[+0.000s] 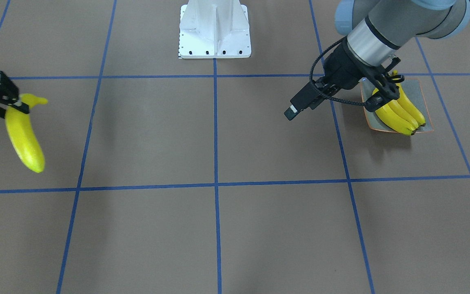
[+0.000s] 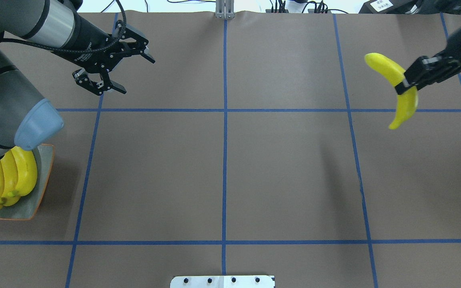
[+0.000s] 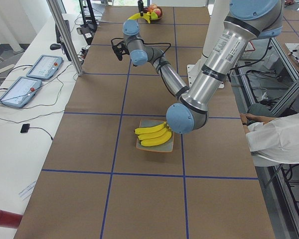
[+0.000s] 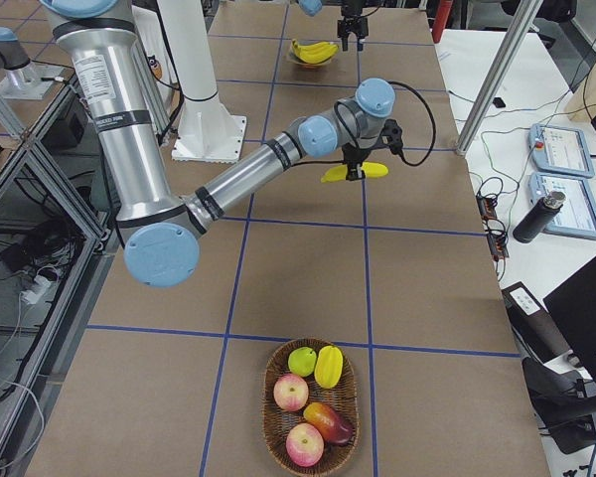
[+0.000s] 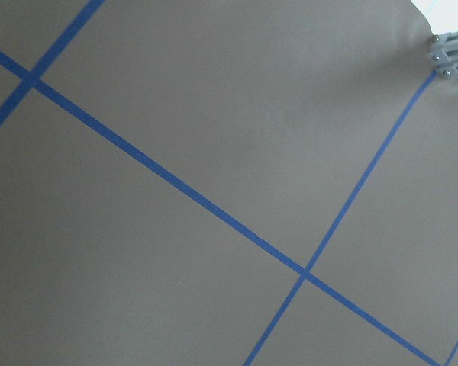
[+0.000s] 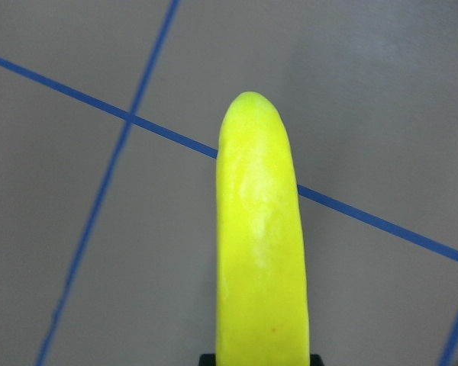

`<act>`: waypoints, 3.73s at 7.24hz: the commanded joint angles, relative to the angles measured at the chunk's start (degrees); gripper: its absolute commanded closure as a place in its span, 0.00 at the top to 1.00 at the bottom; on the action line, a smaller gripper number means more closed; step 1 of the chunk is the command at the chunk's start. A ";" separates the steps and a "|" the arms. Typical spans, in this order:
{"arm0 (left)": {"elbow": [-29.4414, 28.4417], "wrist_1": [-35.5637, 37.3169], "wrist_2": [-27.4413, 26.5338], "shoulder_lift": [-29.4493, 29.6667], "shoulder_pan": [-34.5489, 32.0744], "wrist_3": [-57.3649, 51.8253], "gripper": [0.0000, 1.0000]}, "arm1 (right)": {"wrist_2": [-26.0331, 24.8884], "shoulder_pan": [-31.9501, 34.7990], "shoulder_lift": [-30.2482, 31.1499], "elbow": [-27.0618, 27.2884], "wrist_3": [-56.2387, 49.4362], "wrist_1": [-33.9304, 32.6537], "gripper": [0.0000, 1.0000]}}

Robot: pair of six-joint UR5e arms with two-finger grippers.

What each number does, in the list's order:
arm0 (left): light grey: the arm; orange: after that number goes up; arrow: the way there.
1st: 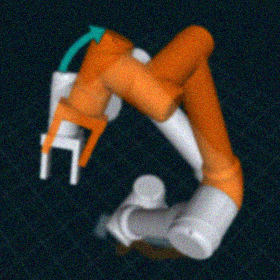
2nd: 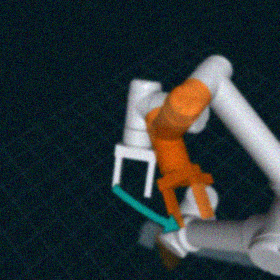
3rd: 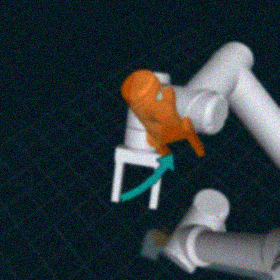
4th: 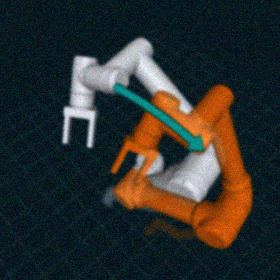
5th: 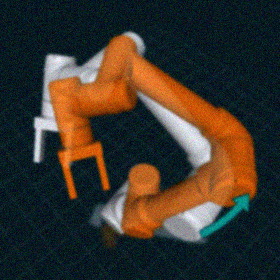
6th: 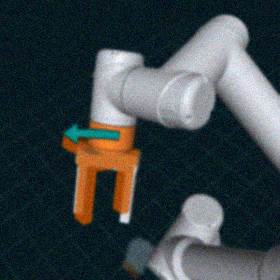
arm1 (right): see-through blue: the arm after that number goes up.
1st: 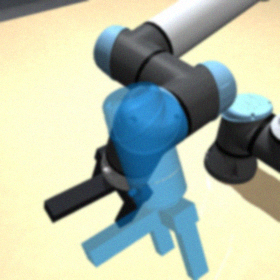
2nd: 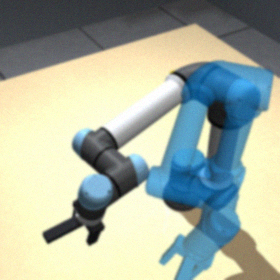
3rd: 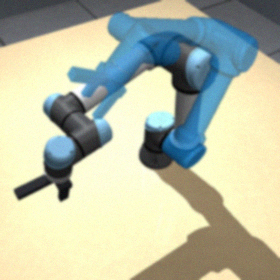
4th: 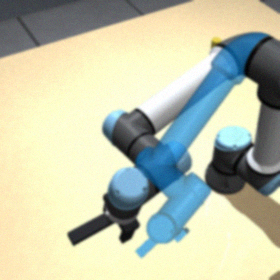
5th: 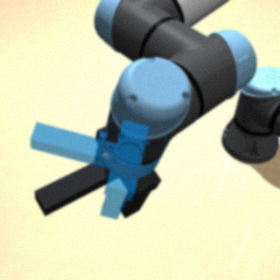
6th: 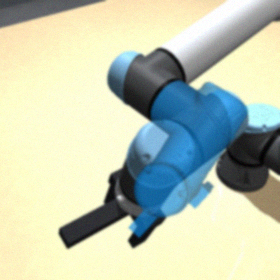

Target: Transfer all bananas from basket to plate

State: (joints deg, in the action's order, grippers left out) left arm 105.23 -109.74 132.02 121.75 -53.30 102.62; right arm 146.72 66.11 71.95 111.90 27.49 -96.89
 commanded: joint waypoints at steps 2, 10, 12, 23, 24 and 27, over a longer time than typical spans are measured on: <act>-7.46 -13.00 -0.01 3.39 2.06 1.09 1.00 | -3.98 -12.56 -8.66 -1.32 23.79 12.54 0.00; -21.55 -28.50 -10.29 19.05 12.78 17.68 0.97 | -6.17 -16.36 -13.68 -2.65 34.02 16.90 0.00; -22.60 -29.13 -10.38 19.58 12.87 18.58 0.90 | -6.62 -16.89 -13.59 -2.65 36.57 19.63 0.00; -19.73 -31.86 -10.38 16.17 12.87 20.61 0.00 | -8.39 -16.02 -12.28 -1.68 45.64 29.65 1.00; -16.49 -31.86 -10.38 12.32 12.87 20.08 0.00 | -8.30 -15.05 -10.36 -1.68 45.81 32.44 1.00; -8.73 -30.89 -8.63 -3.05 7.36 16.59 0.00 | -7.16 -10.49 -1.39 -1.59 45.64 39.93 1.00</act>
State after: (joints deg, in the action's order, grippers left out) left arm 94.29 -141.13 122.48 124.57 -43.04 121.54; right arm 139.14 53.93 67.76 110.27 73.19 -58.66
